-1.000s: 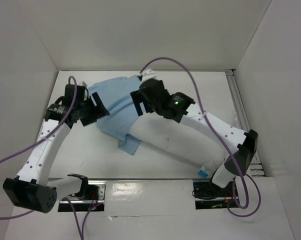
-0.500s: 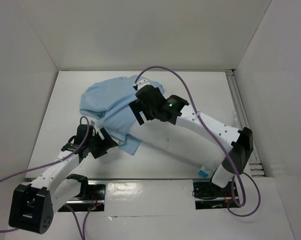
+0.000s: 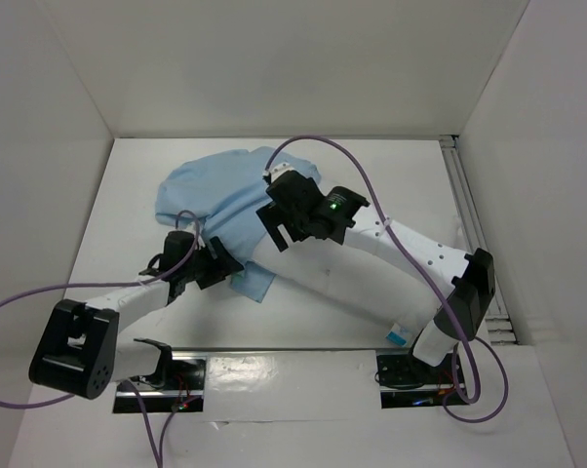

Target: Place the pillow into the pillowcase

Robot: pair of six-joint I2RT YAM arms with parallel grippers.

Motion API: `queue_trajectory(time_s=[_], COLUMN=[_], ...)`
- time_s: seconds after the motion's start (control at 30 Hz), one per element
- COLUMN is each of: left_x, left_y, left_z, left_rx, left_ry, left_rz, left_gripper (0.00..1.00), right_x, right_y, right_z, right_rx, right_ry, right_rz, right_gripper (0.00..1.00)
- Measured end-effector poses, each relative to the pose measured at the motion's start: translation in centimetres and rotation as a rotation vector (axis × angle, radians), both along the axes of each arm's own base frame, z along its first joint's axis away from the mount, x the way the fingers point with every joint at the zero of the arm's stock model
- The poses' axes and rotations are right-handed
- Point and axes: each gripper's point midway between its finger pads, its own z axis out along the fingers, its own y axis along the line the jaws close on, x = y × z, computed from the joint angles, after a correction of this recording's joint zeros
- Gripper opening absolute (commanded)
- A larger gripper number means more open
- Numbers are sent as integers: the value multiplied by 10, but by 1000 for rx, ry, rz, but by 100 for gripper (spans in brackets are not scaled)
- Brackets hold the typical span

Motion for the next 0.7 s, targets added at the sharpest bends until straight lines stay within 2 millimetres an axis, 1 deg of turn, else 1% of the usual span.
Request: queue_trajectory(time_s=[0.03, 0.07, 0.1, 0.13, 0.17, 0.2, 0.27, 0.3, 0.33, 0.37, 0.4, 0.43, 0.5, 0.57, 0.6, 0.63, 0.7], left_x=[2, 4, 6, 8, 9, 9, 11, 12, 14, 16, 18, 20, 24, 33, 40, 51, 81], left_y=[-2, -4, -7, -9, -11, -13, -16, -18, -20, -22, -24, -26, -32, -40, -47, -55, -76], left_z=[0, 0, -1, -2, -4, -5, -6, -5, -3, 1, 5, 9, 24, 43, 57, 75, 117], left_rx=[-8, -15, -21, -27, -30, -36, -41, -46, -52, -55, -59, -64, -74, -86, -95, -107, -150], left_ry=[-6, -9, -10, -11, -7, 1, 3, 5, 2, -6, -16, -26, -55, -91, -106, -146, -230], left_rz=[-7, -13, -18, -23, -32, -29, -42, -44, -48, -52, -57, -63, -78, -100, -120, -136, -183], left_gripper=[77, 66, 59, 49, 11, 0, 0, 0, 0, 0, 0, 0, 0, 0, 0, 0, 0], right_x=[-1, -2, -3, -5, -6, -7, -8, -6, -4, -1, 3, 9, 21, 41, 53, 66, 104], right_y=[0, 0, -1, -2, -3, -4, -5, -5, -4, -4, -3, -4, -3, -8, -10, -14, -31], right_z=[-1, -3, -6, -10, -15, -22, -35, -43, -51, -59, -66, -71, -78, -74, -67, -58, -26], right_rx=[-3, -4, -8, -15, -25, -36, -52, -59, -60, -65, -60, -50, -8, 27, 50, 74, 147], right_ry=[7, 12, 19, 26, 36, 46, 64, 75, 88, 102, 117, 131, 161, 163, 153, 135, 79], right_rz=[3, 6, 8, 9, 11, 12, 13, 10, 11, 14, 10, -1, -48, -107, -139, -175, -288], right_gripper=[100, 100, 100, 100, 100, 100, 100, 93, 64, 44, 17, 0, 0, 0, 0, 0, 0])
